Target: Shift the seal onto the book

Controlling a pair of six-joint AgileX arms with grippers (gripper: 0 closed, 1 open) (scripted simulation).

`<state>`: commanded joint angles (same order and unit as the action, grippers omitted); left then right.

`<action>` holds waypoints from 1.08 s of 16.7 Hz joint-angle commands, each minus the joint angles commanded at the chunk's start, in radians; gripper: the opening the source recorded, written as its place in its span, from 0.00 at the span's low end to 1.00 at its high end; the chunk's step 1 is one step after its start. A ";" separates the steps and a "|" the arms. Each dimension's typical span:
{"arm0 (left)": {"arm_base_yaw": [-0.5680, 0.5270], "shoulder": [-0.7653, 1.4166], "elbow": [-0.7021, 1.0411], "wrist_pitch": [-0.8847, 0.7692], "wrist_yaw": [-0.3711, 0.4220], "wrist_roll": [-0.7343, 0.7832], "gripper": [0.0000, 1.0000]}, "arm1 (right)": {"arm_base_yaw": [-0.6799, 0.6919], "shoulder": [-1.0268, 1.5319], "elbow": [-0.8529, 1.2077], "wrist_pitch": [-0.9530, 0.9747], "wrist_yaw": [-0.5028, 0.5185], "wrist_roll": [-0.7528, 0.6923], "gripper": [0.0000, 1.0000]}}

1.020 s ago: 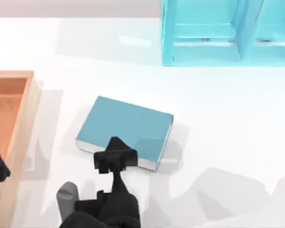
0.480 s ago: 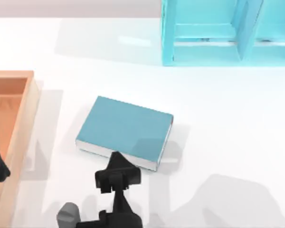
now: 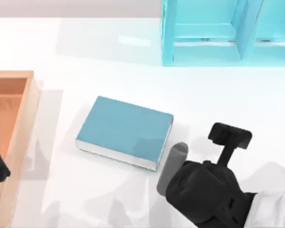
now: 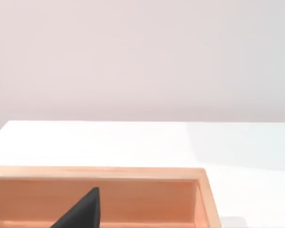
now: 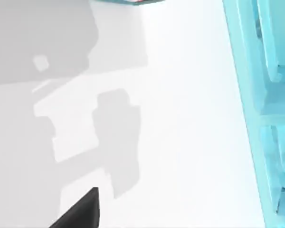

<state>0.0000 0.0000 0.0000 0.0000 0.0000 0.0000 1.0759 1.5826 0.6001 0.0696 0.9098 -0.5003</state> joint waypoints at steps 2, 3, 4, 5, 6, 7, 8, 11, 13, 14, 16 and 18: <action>0.000 0.000 0.000 0.000 0.000 0.000 1.00 | -0.160 -0.176 -0.129 -0.016 -0.068 0.095 1.00; 0.000 0.000 0.000 0.000 0.000 0.000 1.00 | -0.239 -0.279 -0.183 -0.020 -0.101 0.139 1.00; 0.000 0.000 0.000 0.000 0.000 0.000 1.00 | -0.316 -0.393 -0.229 -0.023 -0.136 0.181 1.00; 0.000 0.000 0.000 0.000 0.000 0.000 1.00 | -0.389 -0.516 -0.265 -0.024 -0.174 0.221 1.00; 0.000 0.000 0.000 0.000 0.000 0.000 1.00 | -0.459 -0.648 -0.294 -0.024 -0.215 0.261 1.00; 0.000 0.000 0.000 0.000 0.000 0.000 1.00 | -0.528 -0.779 -0.317 -0.025 -0.264 0.298 1.00; 0.000 0.000 0.000 0.000 0.000 0.000 1.00 | -0.597 -0.903 -0.337 -0.025 -0.321 0.334 1.00; 0.000 0.000 0.000 0.000 0.000 0.000 1.00 | -0.794 -1.214 -0.399 -0.029 -0.541 0.432 1.00; 0.000 0.000 0.000 0.000 0.000 0.000 1.00 | -0.911 -1.369 -0.457 -0.031 -0.685 0.475 1.00; 0.000 0.000 0.000 0.000 0.000 0.000 1.00 | -0.960 -1.431 -0.487 -0.033 -0.746 0.486 1.00; 0.000 0.000 0.000 0.000 0.000 0.000 1.00 | -1.033 -1.521 -0.540 -0.044 -0.839 0.496 1.00; 0.000 0.000 0.000 0.000 0.000 0.000 1.00 | -1.070 -1.571 -0.585 -0.061 -0.894 0.502 1.00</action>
<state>0.0000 0.0000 0.0000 0.0000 0.0000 0.0000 0.0062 0.0121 0.0146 0.0086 0.0158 0.0018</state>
